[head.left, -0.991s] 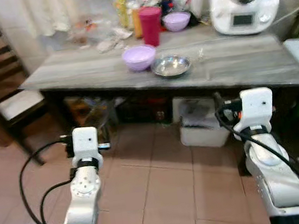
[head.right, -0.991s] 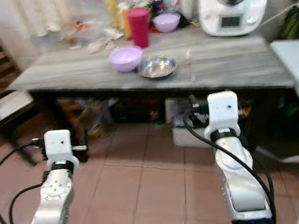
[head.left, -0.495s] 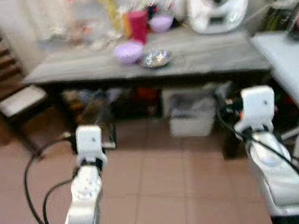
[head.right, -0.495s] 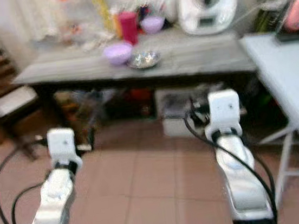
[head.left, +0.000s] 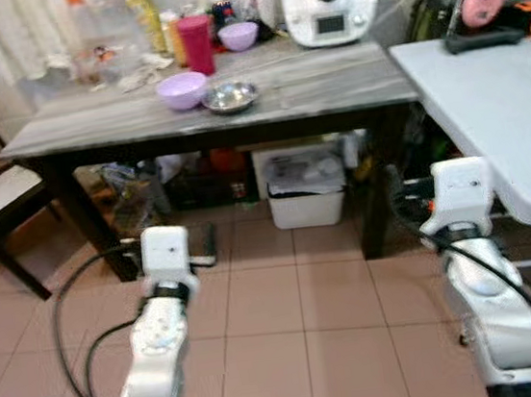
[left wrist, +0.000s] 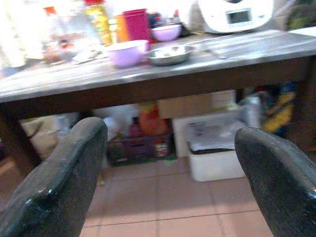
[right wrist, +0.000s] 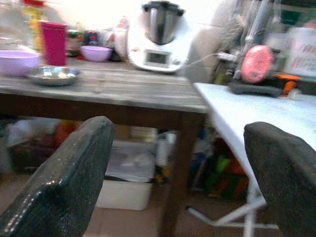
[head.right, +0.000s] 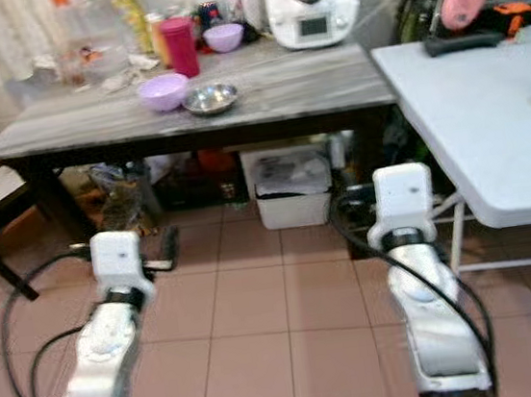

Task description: Setting the table

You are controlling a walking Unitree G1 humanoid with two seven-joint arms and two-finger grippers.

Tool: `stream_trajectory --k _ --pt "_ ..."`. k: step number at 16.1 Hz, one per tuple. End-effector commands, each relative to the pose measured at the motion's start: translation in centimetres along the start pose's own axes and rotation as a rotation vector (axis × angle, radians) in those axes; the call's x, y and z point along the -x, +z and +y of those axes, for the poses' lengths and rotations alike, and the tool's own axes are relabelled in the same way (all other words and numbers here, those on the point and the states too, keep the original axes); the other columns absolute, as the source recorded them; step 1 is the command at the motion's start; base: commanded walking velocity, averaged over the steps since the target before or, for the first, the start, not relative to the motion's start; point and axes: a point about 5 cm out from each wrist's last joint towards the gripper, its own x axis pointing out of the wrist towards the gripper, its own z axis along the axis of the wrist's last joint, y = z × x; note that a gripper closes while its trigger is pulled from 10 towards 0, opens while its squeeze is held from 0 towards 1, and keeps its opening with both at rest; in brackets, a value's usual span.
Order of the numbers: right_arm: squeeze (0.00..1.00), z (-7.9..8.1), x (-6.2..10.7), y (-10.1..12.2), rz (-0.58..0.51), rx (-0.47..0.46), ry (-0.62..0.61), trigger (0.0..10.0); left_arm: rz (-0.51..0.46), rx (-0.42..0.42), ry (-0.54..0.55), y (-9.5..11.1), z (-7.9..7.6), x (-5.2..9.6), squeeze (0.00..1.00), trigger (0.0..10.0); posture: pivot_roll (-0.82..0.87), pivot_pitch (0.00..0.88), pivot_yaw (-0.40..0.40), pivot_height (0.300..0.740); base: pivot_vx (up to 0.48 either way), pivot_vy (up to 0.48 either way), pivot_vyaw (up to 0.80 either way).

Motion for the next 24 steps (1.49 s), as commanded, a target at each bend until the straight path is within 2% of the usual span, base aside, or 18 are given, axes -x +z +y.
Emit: stream_trajectory --k 1,3,8,24 --pt "0.0 0.61 -0.18 0.4 -0.009 -0.014 0.021 10.0 -0.007 -0.016 0.025 0.36 1.05 -0.02 0.0 10.0 -0.23 0.0 0.044 0.74 0.0 -0.48 0.0" --pt "0.0 0.56 -0.18 0.4 -0.008 -0.014 0.02 10.0 -0.005 -0.011 0.022 0.36 0.99 -0.03 0.0 10.0 -0.23 0.0 0.044 0.74 0.0 -0.48 0.0" --pt "0.0 0.39 -0.08 0.38 -0.004 -0.011 0.016 10.0 -0.003 0.0 0.014 0.35 0.69 -0.05 0.0 10.0 -0.24 0.0 0.041 0.74 0.0 -0.48 -0.55" --pt "0.0 0.52 -0.22 0.31 -0.006 0.017 0.016 10.0 0.001 -0.003 0.0 0.35 0.55 -0.17 0.0 10.0 -0.23 0.0 0.045 0.74 0.0 -0.48 0.05"
